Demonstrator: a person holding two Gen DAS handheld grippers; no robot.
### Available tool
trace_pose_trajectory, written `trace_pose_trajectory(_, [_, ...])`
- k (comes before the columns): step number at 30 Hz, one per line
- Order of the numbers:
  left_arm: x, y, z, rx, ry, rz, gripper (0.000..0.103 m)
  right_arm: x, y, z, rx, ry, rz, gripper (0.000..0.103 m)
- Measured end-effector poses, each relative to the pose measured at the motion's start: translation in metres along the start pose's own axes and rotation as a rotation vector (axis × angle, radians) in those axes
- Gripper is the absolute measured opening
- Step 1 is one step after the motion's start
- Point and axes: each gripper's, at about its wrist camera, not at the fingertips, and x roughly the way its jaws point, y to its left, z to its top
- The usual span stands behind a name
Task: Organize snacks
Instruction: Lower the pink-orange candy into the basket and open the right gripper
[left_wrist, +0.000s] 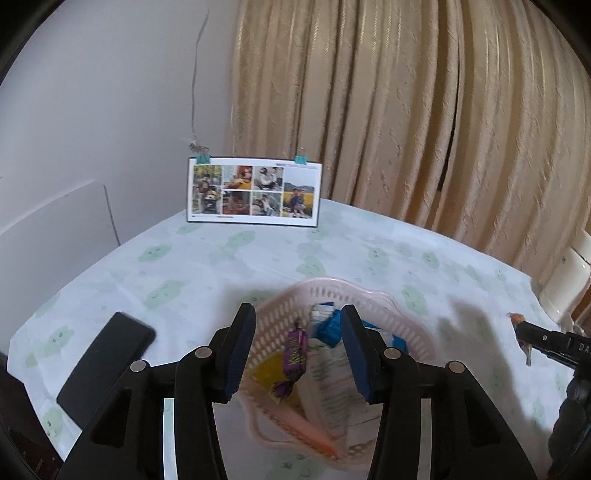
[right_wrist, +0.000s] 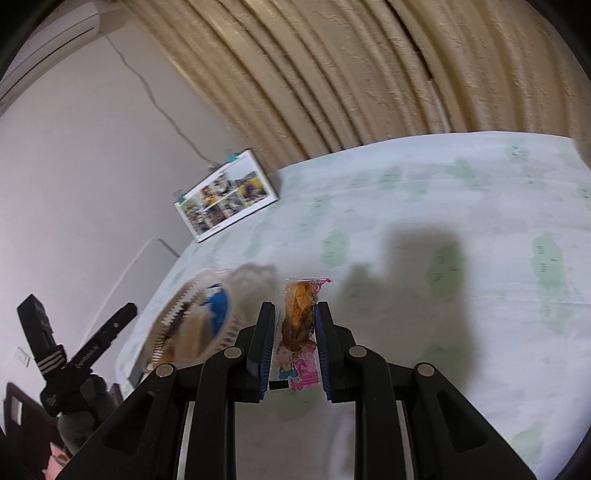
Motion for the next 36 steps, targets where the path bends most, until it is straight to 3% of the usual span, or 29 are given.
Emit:
trace_pose_trajectory(11, [-0.023,0.036,-0.006,-0.031,-0.031,0.019,0.049,0.047,0.085,-0.014,-0.097,0.073,0.130,0.020])
trace_pose_trajectory(21, [-0.025,0.059,-0.016,-0.083,-0.021,0.019,0.051,0.098,0.142,-0.029,-0.196,0.145,0.150,0.025])
trace_pose_trajectory(25, [-0.023,0.069,-0.021,-0.115,-0.014,0.021,0.062,0.110,0.149,-0.032,-0.210,0.165,0.125,0.028])
trace_pose_trajectory(32, [-0.019,0.080,-0.026,-0.137,-0.003,0.026,0.063,0.102,0.141,-0.031,-0.197,0.138,0.100,0.033])
trace_pose_trajectory(36, [-0.021,0.074,-0.029,-0.100,-0.014,0.055,0.063,0.089,0.137,-0.034,-0.208,0.100,0.068,0.042])
